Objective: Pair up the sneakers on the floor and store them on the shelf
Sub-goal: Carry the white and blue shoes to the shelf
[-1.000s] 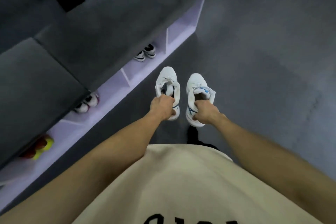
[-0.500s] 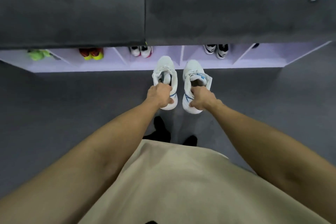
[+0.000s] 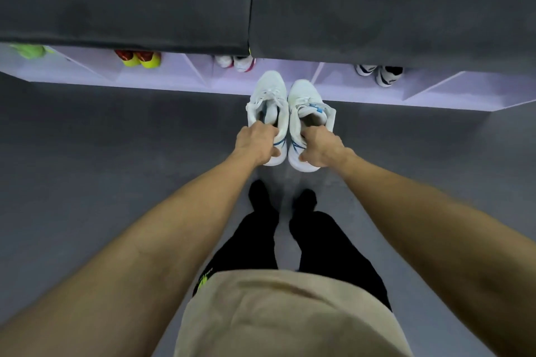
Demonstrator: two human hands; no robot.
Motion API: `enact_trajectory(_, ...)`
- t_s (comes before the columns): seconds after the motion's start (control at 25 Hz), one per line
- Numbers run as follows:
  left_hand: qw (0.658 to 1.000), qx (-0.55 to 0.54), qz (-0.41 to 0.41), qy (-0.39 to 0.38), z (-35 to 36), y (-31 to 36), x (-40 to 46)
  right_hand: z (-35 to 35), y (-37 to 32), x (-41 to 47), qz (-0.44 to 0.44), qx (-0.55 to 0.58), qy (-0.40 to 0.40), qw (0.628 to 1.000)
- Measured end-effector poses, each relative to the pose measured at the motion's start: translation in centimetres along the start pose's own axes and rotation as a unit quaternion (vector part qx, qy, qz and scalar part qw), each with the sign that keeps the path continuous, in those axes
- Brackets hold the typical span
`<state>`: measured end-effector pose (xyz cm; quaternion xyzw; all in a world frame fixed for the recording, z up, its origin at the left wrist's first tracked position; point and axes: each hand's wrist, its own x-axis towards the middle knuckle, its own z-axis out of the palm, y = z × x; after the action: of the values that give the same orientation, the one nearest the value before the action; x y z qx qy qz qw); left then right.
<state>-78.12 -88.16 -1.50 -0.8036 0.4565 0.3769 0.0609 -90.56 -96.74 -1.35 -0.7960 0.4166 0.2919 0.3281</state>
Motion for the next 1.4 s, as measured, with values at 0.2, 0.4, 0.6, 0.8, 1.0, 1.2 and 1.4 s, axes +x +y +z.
enact_trajectory(0.2,1.000,0.011,-0.013,0.013,4.7,-4.2,12.1,3.2,1.3,12.9,-0.014,-0.017,0.002,1.000)
enact_trajectory(0.4,0.997,0.039,-0.002,0.063,10.7,-8.2,25.8,8.3,3.9,27.3,-0.037,-0.039,0.054,0.997)
enact_trajectory(0.6,0.989,0.071,0.035,0.125,15.4,-10.8,38.2,11.4,6.3,39.6,-0.045,-0.070,0.121,0.989)
enact_trajectory(0.8,0.974,0.094,0.055,0.200,16.9,-12.2,49.3,12.5,8.7,50.9,-0.056,-0.066,0.192,0.978)
enact_trajectory(1.0,0.955,0.127,0.070,0.259,16.3,-13.1,58.3,10.6,9.6,59.6,-0.059,-0.119,0.257,0.957)
enact_trajectory(1.2,0.937,0.113,0.089,0.319,13.5,-12.5,64.0,7.0,9.6,65.0,-0.085,-0.137,0.326,0.932)
enact_trajectory(1.4,0.914,0.125,0.099,0.372,12.2,-12.4,66.0,5.3,9.8,66.5,-0.078,-0.141,0.338,0.927)
